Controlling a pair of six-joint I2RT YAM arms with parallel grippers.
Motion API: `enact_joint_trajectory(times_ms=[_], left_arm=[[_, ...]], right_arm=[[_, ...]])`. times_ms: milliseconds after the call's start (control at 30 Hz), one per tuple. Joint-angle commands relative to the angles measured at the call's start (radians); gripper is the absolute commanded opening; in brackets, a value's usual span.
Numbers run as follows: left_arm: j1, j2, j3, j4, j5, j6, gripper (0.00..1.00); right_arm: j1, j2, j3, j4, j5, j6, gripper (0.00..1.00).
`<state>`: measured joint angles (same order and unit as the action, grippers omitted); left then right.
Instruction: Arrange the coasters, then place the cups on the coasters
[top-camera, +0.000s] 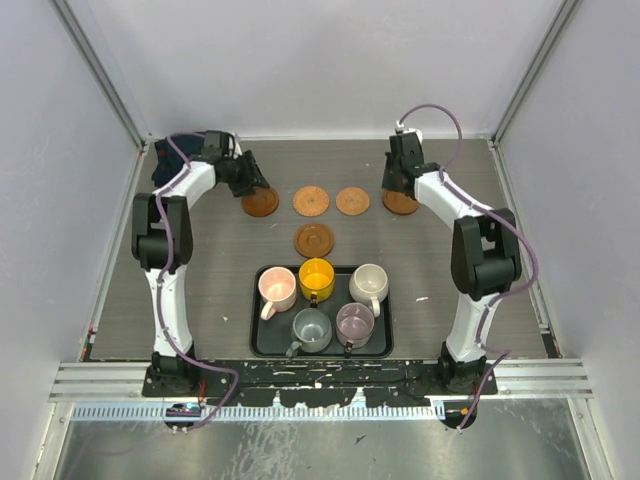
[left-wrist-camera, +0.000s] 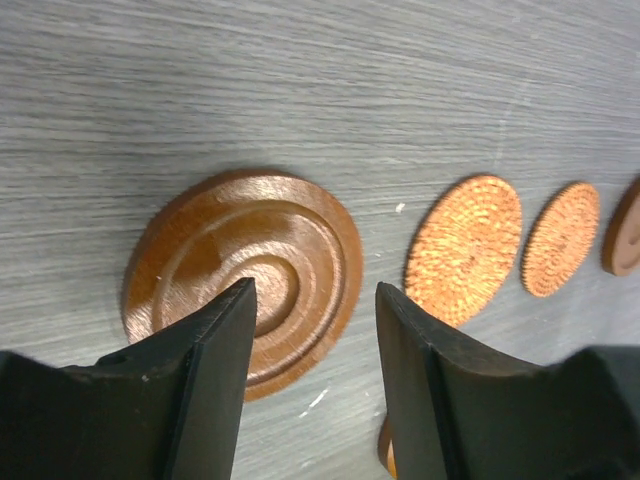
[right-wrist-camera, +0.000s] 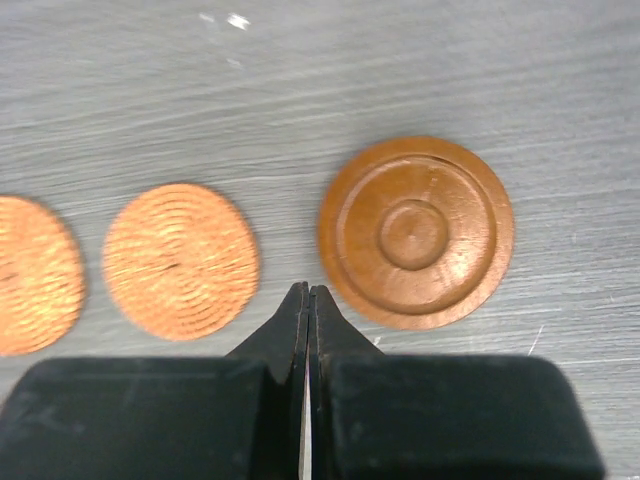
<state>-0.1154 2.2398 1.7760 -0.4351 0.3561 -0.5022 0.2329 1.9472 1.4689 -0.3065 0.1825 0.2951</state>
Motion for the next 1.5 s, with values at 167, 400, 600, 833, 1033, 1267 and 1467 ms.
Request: enact_joint_trajectory(times_ms=[167, 400, 600, 833, 1033, 1267, 1467], left_arm=[[0.008, -0.27, -0.185, 0.233, 0.138, -0.073, 0.69], [0.007, -0.456, -0.441, 0.314, 0.108, -0.092, 0.68], [0.005, -0.575, -0.612, 0.329, 0.095, -0.098, 0.66], [-0.001, -0.661, -0.735, 0.338, 0.078, -0.099, 0.66], [0.0, -0.666, -0.778, 0.338, 0.071, -0.095, 0.67], [-0.001, -0.646, -0.783, 0.339, 0.07, -0.097, 0.67], [-0.001, -0.627, -0.783, 0.344, 0.072, -0.104, 0.67]], right_arm=[[0.175, -0.189, -0.074, -0.008, -0.065, -0.06, 0.11], [0.304, -0.126, -0.121, -0.018, -0.066, -0.045, 0.32], [0.373, -0.06, -0.089, -0.009, -0.061, -0.05, 0.47], [0.435, 0.043, -0.003, -0.031, -0.041, -0.059, 0.56], [0.471, 0.106, 0.059, -0.06, 0.014, -0.069, 0.55], [0.481, 0.167, 0.09, -0.127, 0.105, -0.061, 0.44], [0.483, 0.203, 0.092, -0.185, 0.196, -0.035, 0.25]])
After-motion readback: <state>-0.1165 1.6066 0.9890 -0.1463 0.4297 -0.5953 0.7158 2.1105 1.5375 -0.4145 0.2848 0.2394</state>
